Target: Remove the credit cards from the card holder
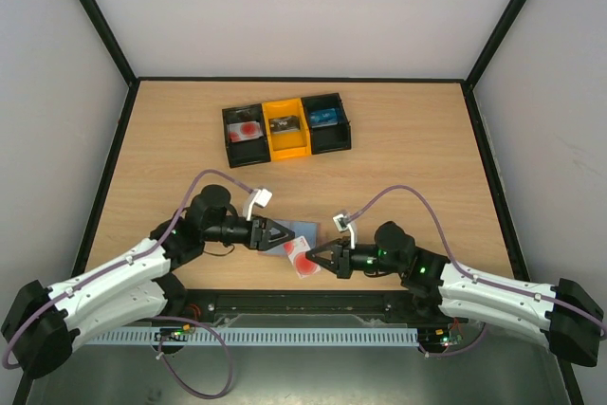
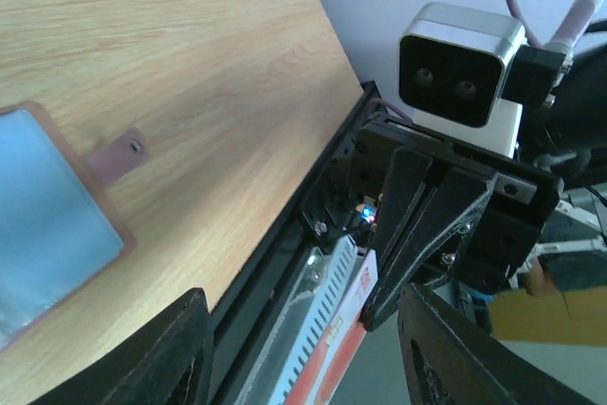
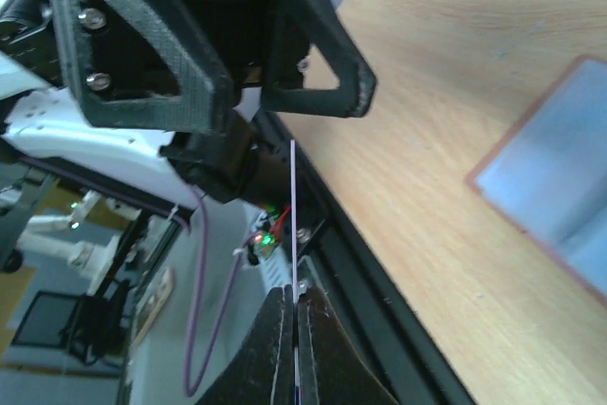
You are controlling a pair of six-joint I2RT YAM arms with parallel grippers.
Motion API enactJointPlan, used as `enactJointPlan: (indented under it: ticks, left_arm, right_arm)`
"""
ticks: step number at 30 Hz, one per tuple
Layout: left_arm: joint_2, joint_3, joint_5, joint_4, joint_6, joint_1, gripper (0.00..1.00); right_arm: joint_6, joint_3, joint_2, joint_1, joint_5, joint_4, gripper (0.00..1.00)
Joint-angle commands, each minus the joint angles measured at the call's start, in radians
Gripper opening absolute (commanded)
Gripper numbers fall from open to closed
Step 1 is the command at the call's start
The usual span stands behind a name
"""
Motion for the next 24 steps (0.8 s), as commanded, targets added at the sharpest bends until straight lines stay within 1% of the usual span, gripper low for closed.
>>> enactJointPlan:
  ticks: [1, 5, 7, 14, 16, 21, 24]
  left_arm:
    - [-0.025, -0.005, 0.109, -0.01, 0.023, -0.004, 0.54]
    - [-0.042, -0.034, 0.189, 0.06, -0.003, -0.004, 0.51]
    - [-0.042, -0.035, 0.207, 0.055, 0.004, -0.004, 0.5]
    - [-0.037, -0.025, 0.235, 0.024, 0.031, -0.004, 0.31]
    - [-0.028, -0.016, 0.241, -0.004, 0.055, -0.004, 0.28]
    - [-0.026, -0.02, 0.25, -0.01, 0.054, -0.007, 0.27]
    - [-0.02, -0.02, 0.255, -0.007, 0.049, -0.008, 0.23]
  right_arm:
    - [0.009, 0.014, -0.005, -0.001, -0.123, 0.088, 0.02]
    - [0.006, 0.02, 0.0, -0.001, -0.141, 0.087, 0.02]
    - [0.013, 0.02, 0.002, -0.001, -0.159, 0.1, 0.02]
    - [0.018, 0.036, 0.012, -0.001, -0.181, 0.115, 0.02]
    - [0.019, 0.04, 0.02, 0.0, -0.182, 0.112, 0.02]
    - [0.028, 0.046, 0.048, 0.0, -0.201, 0.125, 0.02]
    - [0.028, 0.049, 0.057, 0.0, -0.195, 0.125, 0.02]
